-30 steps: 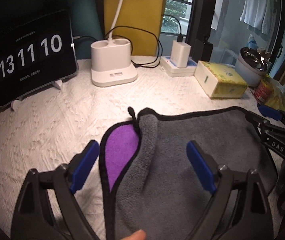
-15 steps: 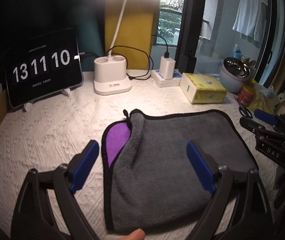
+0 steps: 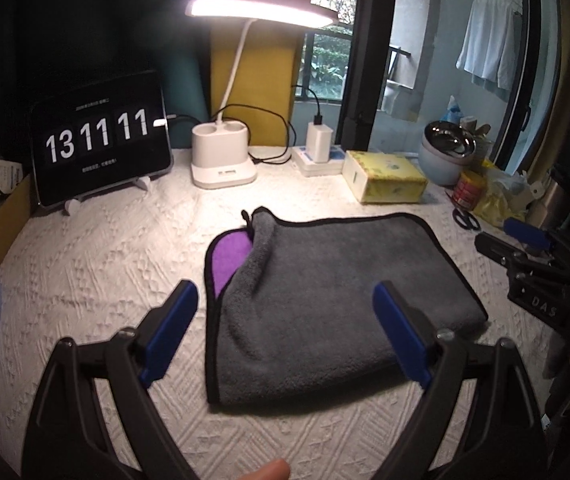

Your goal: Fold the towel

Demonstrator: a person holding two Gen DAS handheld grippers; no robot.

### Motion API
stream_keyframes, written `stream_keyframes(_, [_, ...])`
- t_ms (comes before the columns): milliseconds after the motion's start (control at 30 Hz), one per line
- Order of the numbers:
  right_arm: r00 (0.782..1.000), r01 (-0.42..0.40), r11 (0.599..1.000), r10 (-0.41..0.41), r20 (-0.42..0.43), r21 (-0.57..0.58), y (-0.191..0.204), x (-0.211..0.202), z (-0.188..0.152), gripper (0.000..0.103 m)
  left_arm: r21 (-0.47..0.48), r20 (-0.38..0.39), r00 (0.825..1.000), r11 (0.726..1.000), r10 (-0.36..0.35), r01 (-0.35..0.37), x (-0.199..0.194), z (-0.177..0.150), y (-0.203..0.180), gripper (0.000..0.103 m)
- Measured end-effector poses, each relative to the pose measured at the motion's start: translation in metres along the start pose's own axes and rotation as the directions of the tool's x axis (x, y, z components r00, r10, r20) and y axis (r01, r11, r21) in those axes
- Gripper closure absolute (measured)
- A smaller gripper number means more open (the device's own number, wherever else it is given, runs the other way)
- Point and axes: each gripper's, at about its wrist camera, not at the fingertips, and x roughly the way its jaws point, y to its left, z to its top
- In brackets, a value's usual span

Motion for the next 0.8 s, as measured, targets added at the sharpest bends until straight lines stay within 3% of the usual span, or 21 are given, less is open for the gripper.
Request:
stream_keyframes(367, [0.999, -0.028, 1.0, 0.028, 0.043, -0.012, 0.008, -0.035, -0.01, 0.045, 0.002, 0.056, 0.998, 1.0, 0.004, -0.004, -0.038, -0.014, -0.009, 0.013])
stream_keyframes(800, [0.992, -0.044, 0.999, 0.047, 0.117, -0.03, 0.018, -0.084, -0.022, 0.045, 0.003, 0.195, 0.981, 1.0, 0.017, -0.017, -0.094, -0.029, -0.018, 0.013])
